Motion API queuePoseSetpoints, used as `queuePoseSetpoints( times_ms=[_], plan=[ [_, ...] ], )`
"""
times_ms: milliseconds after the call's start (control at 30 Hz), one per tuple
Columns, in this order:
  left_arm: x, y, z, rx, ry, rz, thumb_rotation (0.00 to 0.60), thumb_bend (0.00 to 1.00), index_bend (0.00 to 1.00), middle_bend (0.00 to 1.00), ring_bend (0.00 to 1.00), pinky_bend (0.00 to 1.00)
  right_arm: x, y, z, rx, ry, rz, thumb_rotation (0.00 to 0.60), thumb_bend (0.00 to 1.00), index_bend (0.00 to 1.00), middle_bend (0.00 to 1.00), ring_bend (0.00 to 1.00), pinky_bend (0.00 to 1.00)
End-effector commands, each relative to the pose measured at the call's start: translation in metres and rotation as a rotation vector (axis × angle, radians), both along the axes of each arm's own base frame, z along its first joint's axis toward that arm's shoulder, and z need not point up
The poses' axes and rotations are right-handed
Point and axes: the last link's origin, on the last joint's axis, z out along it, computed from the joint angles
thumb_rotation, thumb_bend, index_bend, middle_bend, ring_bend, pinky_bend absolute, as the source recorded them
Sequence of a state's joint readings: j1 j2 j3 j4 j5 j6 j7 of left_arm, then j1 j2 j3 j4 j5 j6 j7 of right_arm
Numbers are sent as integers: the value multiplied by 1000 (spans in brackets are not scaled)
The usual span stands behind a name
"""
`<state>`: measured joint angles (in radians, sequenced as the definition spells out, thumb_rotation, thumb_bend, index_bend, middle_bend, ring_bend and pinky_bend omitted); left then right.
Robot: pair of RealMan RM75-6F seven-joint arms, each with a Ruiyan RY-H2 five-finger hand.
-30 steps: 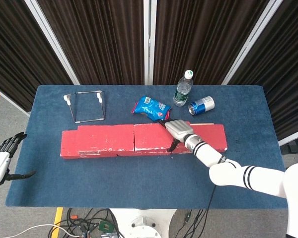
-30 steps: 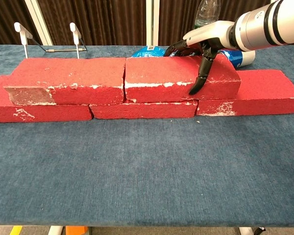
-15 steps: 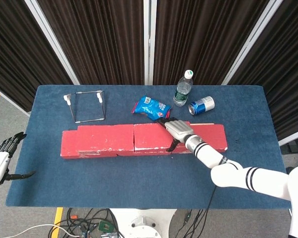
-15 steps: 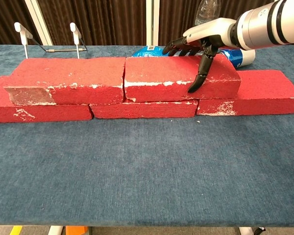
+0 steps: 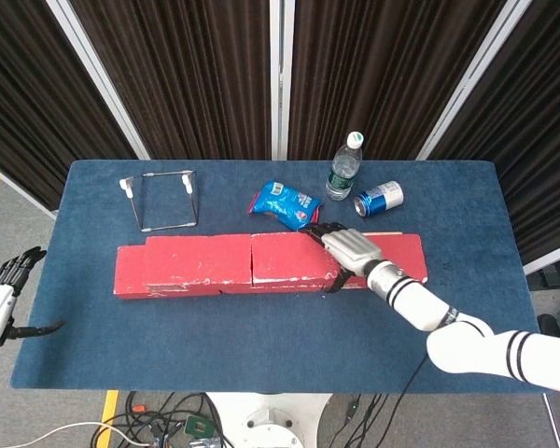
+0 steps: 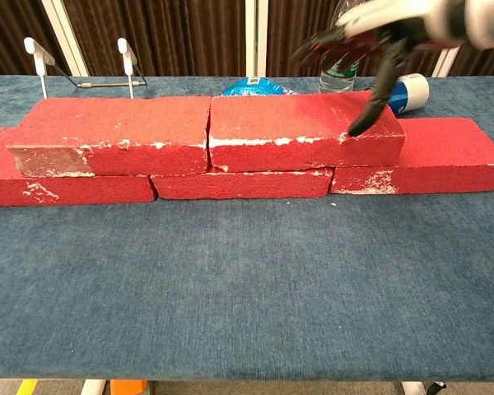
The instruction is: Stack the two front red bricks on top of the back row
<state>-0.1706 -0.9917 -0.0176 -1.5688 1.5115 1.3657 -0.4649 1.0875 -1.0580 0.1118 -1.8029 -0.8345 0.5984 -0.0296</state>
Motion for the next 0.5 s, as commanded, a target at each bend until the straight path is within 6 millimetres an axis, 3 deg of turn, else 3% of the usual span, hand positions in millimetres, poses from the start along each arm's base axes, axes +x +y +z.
queuePoseSetpoints(
  times_ms=[33, 300, 500],
  plan=[
    [-1, -1, 0, 7, 4, 4, 600, 31, 2, 0, 0, 0, -20, 20, 42, -130, 49, 64, 600, 0, 0, 0, 0, 0],
    [-1, -7, 4, 52, 52, 6, 600, 32, 2, 0, 0, 0, -89, 66, 107, -474, 171, 106, 600, 0, 0, 0, 0, 0],
    [7, -13, 3, 125, 165, -44, 600, 32, 2, 0, 0, 0, -157, 137, 128, -680, 297, 65, 600, 0, 0, 0, 0, 0]
  ],
)
